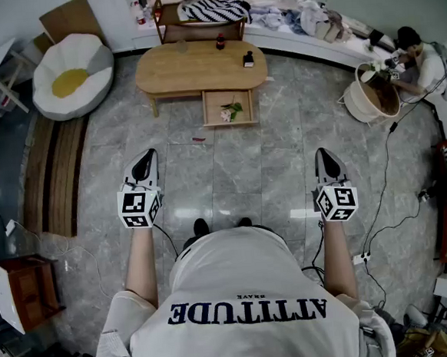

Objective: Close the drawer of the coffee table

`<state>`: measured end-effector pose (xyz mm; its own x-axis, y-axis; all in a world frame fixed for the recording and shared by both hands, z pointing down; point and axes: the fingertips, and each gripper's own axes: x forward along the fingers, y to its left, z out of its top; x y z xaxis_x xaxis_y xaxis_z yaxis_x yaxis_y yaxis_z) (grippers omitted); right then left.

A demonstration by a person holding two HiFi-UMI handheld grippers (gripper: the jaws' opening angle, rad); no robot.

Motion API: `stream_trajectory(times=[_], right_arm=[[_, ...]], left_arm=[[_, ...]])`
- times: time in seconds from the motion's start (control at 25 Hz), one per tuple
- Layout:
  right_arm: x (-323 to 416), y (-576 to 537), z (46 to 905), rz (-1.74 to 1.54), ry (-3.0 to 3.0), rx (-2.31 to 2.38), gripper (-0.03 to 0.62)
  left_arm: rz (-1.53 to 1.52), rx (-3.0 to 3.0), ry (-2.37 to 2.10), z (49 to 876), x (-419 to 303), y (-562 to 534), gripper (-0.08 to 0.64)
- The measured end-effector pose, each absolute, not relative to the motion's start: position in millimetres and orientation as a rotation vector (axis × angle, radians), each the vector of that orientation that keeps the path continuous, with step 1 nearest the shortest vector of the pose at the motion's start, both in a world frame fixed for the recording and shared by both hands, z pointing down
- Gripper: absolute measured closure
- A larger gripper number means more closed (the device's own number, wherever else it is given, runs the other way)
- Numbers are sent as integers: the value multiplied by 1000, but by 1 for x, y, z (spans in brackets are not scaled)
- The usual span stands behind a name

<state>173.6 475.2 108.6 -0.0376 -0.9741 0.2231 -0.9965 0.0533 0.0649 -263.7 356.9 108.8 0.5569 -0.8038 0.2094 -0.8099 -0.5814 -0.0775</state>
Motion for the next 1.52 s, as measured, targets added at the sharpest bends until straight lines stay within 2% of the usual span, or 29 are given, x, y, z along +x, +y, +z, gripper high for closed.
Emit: stream_trajectory(times=[1.04, 1.52], right_arm=[[191, 466, 113, 171, -2175, 2013, 572], [220, 468, 122, 176, -2258, 1933, 572]], left_arm=[[383, 2714, -1456, 116, -244, 360, 538], [383, 2692, -1496, 119, -206, 388, 538]])
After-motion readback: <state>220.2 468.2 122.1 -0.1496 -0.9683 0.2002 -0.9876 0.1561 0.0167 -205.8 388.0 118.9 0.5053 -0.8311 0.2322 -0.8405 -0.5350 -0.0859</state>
